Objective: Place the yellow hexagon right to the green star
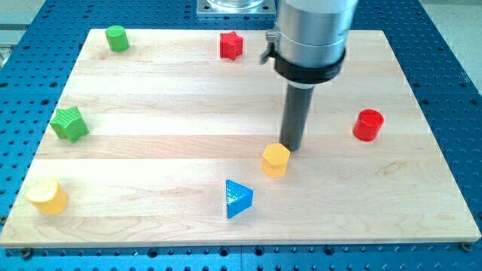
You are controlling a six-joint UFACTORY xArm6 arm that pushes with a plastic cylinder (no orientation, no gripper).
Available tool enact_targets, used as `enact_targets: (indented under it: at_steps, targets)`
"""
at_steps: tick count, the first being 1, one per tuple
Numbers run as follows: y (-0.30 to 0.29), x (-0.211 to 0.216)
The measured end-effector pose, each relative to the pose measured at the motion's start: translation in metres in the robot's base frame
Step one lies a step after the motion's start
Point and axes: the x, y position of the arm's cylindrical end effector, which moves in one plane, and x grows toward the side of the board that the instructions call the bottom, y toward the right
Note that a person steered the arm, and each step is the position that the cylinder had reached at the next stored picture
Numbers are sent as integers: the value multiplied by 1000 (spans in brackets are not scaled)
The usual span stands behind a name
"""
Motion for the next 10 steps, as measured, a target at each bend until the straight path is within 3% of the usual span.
enact_targets:
  at_steps: [2, 4, 5, 7, 8, 10]
  targets:
    - [-18, 41]
    - [-108, 2]
    - [-88, 28]
    - [-164, -21]
    - [-110, 6]
    - [-195, 12]
